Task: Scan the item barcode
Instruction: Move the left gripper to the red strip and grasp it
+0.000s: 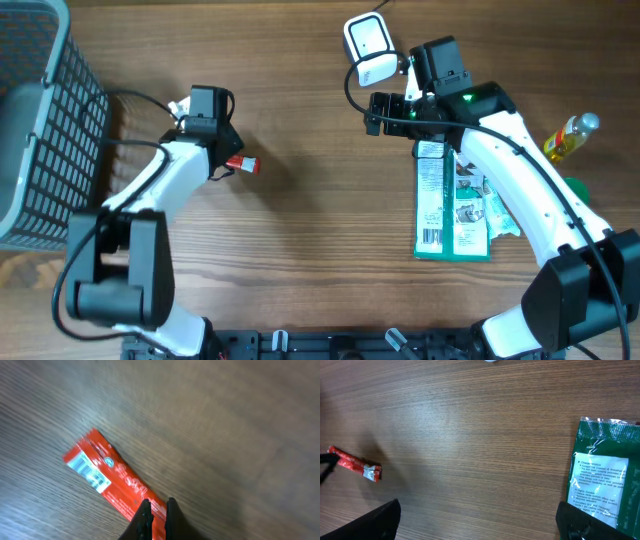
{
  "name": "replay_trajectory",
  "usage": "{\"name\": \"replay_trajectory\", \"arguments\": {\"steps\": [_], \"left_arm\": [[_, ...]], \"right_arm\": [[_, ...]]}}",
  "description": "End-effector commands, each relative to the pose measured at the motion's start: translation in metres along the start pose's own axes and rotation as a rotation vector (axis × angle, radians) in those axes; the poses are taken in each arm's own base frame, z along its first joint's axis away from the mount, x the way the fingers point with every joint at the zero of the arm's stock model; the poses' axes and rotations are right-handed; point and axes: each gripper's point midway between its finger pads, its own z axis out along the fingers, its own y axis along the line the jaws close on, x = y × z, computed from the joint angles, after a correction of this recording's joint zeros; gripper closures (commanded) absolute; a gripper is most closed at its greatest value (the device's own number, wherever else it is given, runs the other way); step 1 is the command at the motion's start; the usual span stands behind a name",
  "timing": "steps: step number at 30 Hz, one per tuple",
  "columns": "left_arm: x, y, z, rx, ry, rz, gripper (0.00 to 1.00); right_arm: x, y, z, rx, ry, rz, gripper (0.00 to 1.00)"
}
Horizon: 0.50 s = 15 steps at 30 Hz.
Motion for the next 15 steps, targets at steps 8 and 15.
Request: {"name": "replay_trajectory", "arguments": {"steps": [8, 15], "left_arm": [[0.072, -0.021, 0.030, 0.099, 0.304, 0.023, 0.96], [0.145, -0.074, -0.001, 0.255, 0.514, 0.160, 0.93]], "right_arm": [[-0.002, 0.006, -0.001, -0.021, -0.003, -0.005, 0.00], [-0.002, 0.006, -0.001, -0.021, -0.003, -0.005, 0.00]]}}
